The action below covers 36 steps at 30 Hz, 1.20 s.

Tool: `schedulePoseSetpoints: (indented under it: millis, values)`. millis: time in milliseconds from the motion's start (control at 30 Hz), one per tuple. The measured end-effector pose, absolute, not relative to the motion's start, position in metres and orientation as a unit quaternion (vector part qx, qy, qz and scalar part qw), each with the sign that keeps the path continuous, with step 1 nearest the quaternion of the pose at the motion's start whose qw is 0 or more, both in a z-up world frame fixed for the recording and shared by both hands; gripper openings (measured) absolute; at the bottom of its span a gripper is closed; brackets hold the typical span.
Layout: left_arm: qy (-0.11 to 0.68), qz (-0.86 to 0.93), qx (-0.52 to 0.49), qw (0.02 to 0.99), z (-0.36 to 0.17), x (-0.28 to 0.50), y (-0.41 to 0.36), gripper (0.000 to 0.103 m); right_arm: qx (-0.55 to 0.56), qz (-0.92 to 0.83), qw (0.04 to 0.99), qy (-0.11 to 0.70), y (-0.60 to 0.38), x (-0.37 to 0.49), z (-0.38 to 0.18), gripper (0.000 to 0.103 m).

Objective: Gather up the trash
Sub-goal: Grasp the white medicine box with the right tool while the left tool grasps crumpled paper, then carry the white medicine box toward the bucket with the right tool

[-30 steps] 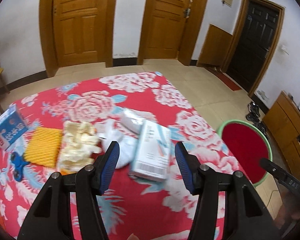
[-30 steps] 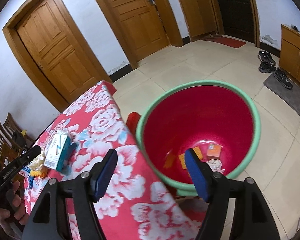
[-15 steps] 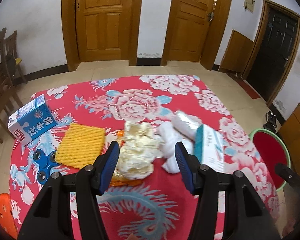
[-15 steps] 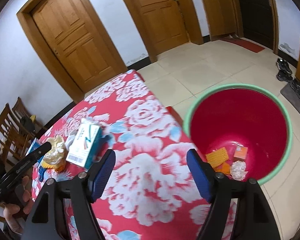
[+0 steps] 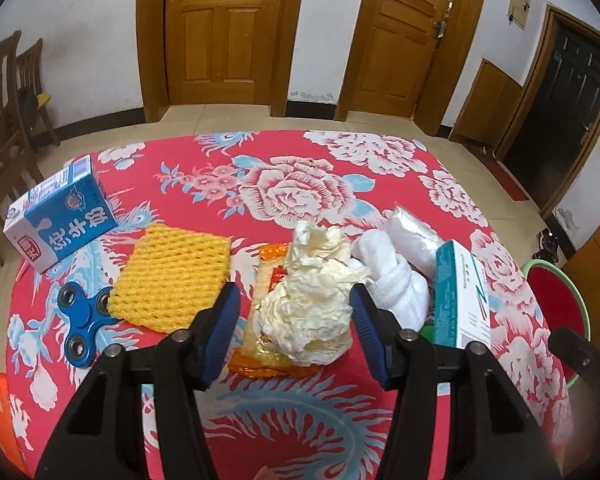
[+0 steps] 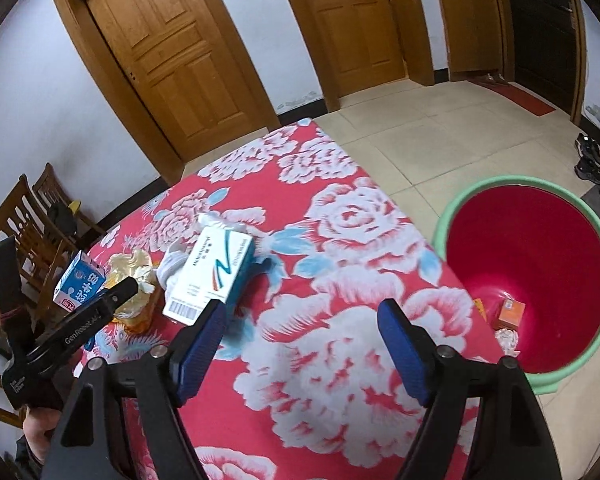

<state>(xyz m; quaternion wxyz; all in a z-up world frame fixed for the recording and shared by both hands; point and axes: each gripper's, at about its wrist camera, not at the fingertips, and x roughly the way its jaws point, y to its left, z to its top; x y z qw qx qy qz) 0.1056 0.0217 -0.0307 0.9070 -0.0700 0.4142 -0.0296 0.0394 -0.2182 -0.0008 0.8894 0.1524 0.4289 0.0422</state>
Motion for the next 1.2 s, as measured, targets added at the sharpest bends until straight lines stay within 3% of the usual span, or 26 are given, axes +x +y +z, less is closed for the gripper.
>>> schedulePoseSetpoints:
  millis: [267,367,933,1000,1033,1200]
  values:
    - [0.422,-0.056,-0.089,0.901,-0.039,0.11,0.024,0.031,0.145,0.069,0.881,0.445,-0.189,0.062,-0.008,0.081]
    - [0.414,-0.062,-0.087,0.904,-0.035,0.106,0.023,0.027,0.144,0.079,0.876,0.454,-0.178,0.068,-0.011,0.081]
    - [0.38,-0.058,-0.119,0.915,-0.01,0.074,0.049,0.026,0.124,0.088,0.863,0.482,-0.132,0.096,-0.031,0.081]
    - [0.379,-0.059,-0.121,0.916,-0.009,0.071,0.05,0.026,0.122,0.081,0.862,0.485,-0.131,0.099,-0.035,0.072]
    - [0.379,-0.06,-0.121,0.916,-0.009,0.07,0.05,0.026,0.12,0.079,0.861,0.488,-0.131,0.099,-0.037,0.063]
    - [0.375,-0.065,-0.121,0.917,-0.004,0.064,0.049,0.026,0.12,0.084,0.867,0.475,-0.135,0.088,-0.033,0.061]
